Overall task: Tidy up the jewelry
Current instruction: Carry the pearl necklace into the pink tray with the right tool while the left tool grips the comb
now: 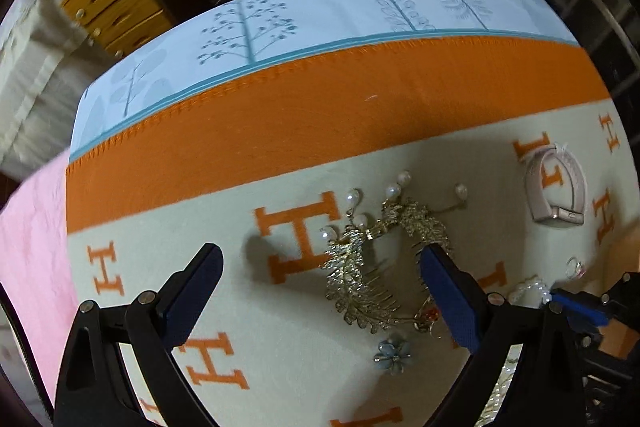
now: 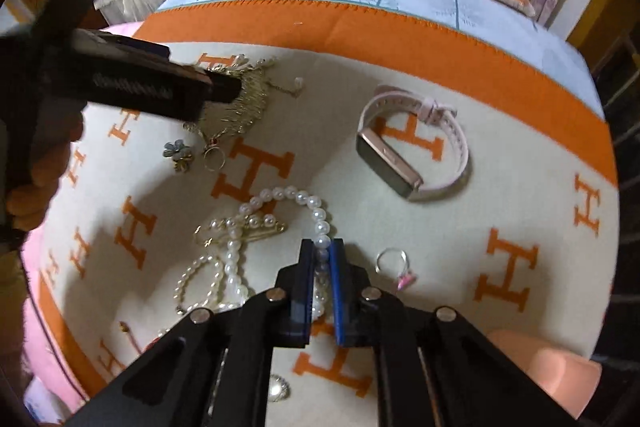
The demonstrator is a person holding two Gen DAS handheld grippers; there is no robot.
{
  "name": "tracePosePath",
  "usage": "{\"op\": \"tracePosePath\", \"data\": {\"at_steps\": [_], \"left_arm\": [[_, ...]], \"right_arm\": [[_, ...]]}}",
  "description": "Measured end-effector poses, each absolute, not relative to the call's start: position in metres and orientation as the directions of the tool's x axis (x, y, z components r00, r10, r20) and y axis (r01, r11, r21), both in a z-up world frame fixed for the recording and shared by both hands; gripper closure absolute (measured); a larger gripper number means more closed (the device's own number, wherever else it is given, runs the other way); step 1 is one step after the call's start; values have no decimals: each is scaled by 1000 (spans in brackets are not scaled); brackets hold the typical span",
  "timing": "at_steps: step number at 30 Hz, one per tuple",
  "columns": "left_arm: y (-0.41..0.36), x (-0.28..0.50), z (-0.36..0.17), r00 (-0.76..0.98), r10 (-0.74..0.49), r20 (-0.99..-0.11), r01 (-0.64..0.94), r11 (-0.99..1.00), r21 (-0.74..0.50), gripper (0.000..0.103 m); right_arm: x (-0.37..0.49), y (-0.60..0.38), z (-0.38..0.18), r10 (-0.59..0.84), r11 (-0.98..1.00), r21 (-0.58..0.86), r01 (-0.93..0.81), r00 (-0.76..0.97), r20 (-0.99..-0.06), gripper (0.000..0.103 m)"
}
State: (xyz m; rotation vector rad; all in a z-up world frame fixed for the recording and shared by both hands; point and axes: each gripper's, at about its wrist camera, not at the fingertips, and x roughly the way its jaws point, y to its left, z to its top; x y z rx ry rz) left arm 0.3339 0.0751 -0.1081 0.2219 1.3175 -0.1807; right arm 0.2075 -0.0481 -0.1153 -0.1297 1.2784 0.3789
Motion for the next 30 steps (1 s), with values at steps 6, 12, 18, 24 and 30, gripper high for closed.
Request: {"op": "tracePosePath", "data": {"at_steps": [6,12,18,24,30], "left_arm": [[71,342,-109,245,-21,-969,242,970,40,7],[64,343,-103,193,-132,-972,235,968,-85,58],[64,338,-102,178,-124,-976,156,983,-96,61],[75,326,-104,165,-121,-979,96,990,-106,83],[88,310,-92,185,-131,-974,56,991,-122,90]], "right_arm": [[208,-53,-115,235,937,158,-311,230,-944,95],[214,-54,-116,229,941,147,-306,249,-941,95],[211,-60,-115,245,942,168,-291,254,-936,95],[204,-64,-114,251,941,171,-293,264,-931,96],[193,-73,-92,288,939,201,-281,315,-904,96]]}}
